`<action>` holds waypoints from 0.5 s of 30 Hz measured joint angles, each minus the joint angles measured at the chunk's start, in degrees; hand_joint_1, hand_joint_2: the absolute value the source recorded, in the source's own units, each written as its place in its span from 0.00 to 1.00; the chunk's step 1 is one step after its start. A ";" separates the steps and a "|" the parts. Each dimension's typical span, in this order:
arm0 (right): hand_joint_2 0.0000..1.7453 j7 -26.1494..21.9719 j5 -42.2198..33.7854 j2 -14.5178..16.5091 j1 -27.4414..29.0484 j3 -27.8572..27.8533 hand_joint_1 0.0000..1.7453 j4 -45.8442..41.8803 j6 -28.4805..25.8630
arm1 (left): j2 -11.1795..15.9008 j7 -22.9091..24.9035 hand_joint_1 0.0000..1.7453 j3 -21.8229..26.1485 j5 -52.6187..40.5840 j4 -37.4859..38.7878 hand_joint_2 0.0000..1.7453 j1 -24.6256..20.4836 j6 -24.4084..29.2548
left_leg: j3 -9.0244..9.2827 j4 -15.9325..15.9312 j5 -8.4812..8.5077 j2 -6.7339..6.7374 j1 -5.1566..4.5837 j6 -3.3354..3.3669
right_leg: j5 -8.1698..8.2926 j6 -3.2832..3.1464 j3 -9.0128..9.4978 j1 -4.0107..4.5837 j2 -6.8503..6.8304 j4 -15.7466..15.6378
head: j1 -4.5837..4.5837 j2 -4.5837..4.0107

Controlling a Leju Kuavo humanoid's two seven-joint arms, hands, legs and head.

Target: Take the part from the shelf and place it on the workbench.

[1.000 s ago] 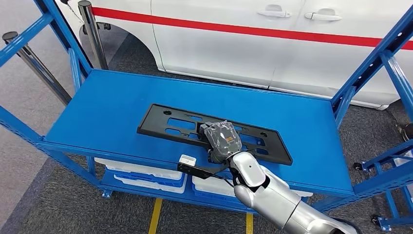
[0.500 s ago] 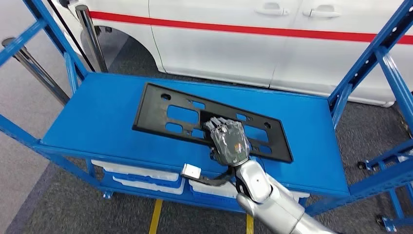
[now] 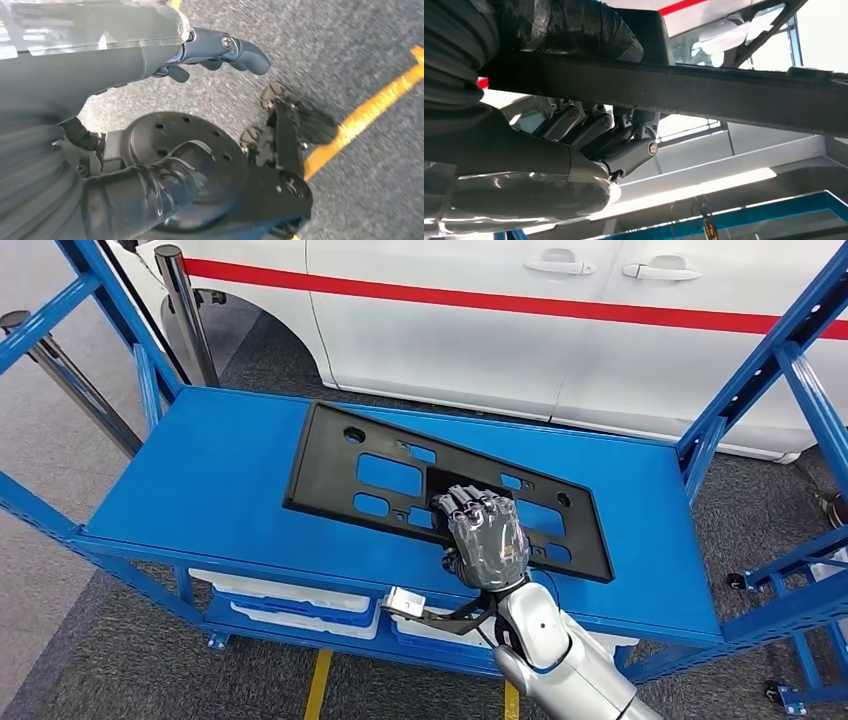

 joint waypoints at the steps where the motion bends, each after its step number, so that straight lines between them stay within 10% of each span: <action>1: 1.00 -0.31 0.04 -0.14 0.12 -0.23 1.00 -0.23 -0.01 | 0.03 0.42 0.00 0.00 0.07 0.17 1.00 -0.07 -0.32 | -0.06 -0.10 0.19 0.10 0.07 0.23 | -1.94 0.28 -1.16 -0.15 -0.03 2.85 | 0.01 0.00; 3: 1.00 -0.98 0.14 -0.51 0.52 -0.65 1.00 -0.56 -0.01 | 0.13 1.24 0.00 0.01 0.15 0.61 1.00 -0.29 -0.75 | -0.44 0.04 0.31 0.14 0.07 0.41 | -5.77 0.76 -4.34 -0.35 -0.04 10.35 | 0.01 0.00; 5: 1.00 -1.68 0.61 -0.87 1.25 -1.14 1.00 -0.79 -0.01 | 0.30 1.08 0.00 0.02 0.12 1.77 1.00 -0.85 -0.94 | -0.74 0.27 0.35 0.12 0.10 0.45 | -6.21 1.06 -5.49 -0.63 -0.05 13.53 | 0.01 0.00; 10: 1.00 -2.66 2.23 -1.28 2.20 -2.99 1.00 -2.01 -0.01 | 1.17 -2.01 0.00 0.07 0.07 6.92 1.00 -3.53 -1.41 | -1.35 1.13 0.53 -0.04 -0.07 -0.43 | 0.48 1.03 1.71 -1.02 0.03 -0.86 | -0.01 0.00; 15: 1.00 -2.25 3.13 -2.22 3.34 -4.28 1.00 -3.01 -0.01 | 2.33 -4.84 0.00 0.10 0.08 12.92 1.00 -6.22 -1.23 | -2.75 2.91 -0.98 -0.08 0.04 -2.12 | 2.02 -1.25 0.52 -0.90 -0.12 -1.61 | -0.04 0.00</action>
